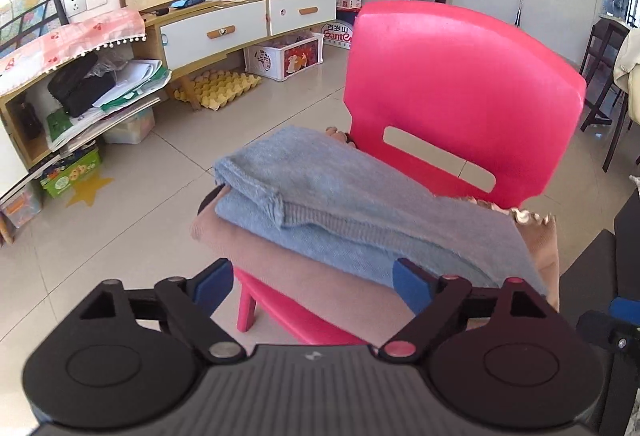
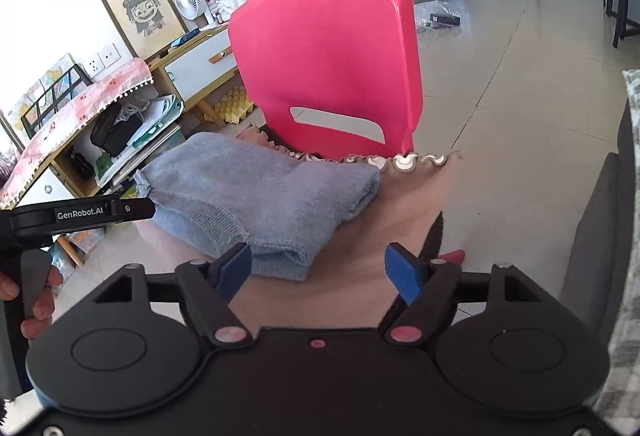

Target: Fold clothes

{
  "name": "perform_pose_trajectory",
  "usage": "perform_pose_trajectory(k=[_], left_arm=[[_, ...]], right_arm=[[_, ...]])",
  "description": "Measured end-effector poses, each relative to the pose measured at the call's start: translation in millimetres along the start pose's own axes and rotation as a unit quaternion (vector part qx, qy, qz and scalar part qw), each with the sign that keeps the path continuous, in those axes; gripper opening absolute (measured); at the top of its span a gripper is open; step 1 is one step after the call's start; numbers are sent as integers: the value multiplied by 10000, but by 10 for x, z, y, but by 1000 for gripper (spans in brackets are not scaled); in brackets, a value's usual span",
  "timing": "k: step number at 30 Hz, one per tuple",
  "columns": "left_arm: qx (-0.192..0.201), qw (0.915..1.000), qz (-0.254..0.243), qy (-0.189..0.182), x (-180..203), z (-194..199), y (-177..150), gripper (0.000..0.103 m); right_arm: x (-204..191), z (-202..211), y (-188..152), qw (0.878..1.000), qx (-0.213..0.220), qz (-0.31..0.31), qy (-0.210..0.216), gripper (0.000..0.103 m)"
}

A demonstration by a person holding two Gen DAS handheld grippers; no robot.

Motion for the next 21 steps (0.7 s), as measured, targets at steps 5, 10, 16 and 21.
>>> perform_pose_trajectory(k=[5,10,16,21], left_arm=[[-119,9997,66,198,243,368,-272,102],[-618,9974,368,107,437,610,-525,102],[-834,9941,684,125,711,947,-774,102],[-627,9949,624,487,866,1169,-830,102]], right_arm=[[32,411,-142,9995,-7,300,-109,82],[110,834,-262,9988,-18,467,-129,89],[216,1332,-392,9964,3,821,-209,103],[349,1563,-458,9955,-161,890,-286,103]])
Point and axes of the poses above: each gripper's, at about its wrist camera, not at the fingertips, and z roughly against the way its jaws point, x to its right, y to its top, the point moved 5 cm from there along -z, roughly the way its jaws point, and after that the axes turned 2 degrees about -y, right-handed, at the moved point
